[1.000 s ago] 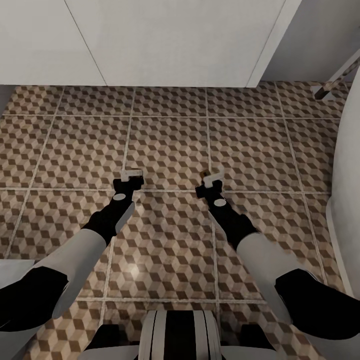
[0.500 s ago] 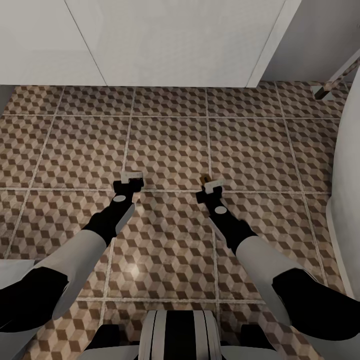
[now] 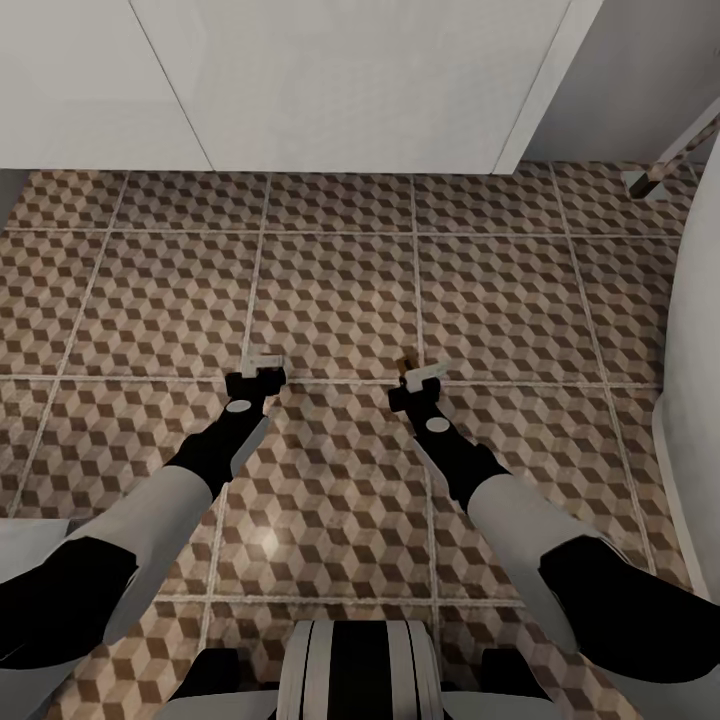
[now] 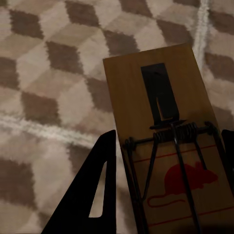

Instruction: Take the four mousetraps from the cabinet in the bathroom and place them on the bathroom floor. Make sure all four end up on the same floor surface, and ensure that at least two of them are either under or directly next to the same bathroom sink.

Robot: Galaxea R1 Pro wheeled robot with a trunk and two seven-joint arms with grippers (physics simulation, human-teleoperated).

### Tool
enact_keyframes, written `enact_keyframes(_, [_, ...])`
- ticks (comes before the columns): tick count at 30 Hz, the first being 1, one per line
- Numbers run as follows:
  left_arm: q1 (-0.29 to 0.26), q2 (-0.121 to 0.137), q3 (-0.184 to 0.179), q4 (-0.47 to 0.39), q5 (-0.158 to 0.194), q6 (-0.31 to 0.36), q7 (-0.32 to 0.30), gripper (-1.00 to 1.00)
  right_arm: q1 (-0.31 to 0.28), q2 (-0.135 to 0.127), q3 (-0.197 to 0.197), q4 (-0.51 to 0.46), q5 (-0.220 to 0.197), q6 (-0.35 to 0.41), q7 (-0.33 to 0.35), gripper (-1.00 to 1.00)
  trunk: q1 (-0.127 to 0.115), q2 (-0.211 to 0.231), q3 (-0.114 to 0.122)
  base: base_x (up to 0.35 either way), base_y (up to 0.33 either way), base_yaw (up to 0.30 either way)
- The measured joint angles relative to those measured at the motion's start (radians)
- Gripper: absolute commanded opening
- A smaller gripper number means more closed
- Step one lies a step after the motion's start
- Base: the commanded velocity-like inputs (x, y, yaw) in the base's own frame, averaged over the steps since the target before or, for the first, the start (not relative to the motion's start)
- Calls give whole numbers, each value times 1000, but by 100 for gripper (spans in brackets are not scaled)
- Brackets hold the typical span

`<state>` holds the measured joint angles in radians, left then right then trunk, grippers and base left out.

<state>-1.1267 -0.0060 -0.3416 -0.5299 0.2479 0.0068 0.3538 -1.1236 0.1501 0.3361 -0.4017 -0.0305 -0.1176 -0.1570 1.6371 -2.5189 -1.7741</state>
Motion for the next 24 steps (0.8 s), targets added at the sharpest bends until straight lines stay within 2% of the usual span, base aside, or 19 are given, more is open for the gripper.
enact_keyframes(2, [1, 0, 0, 9, 0, 0, 0, -100, 0, 2, 0, 1, 0, -13, 0, -100, 0, 0, -1, 0, 0, 0])
enact_keyframes(9, [1, -1, -1, 16, 0, 0, 2, -100, 0, 2, 0, 11, 0, -23, 0, -100, 3, -2, -34, 0, 0, 0])
enact_keyframes(24, [1, -4, -1, 14, -1, -2, 3, -100, 0, 1, -2, 15, 1, -24, 1, -100, 3, -2, -48, 0, 0, 0])
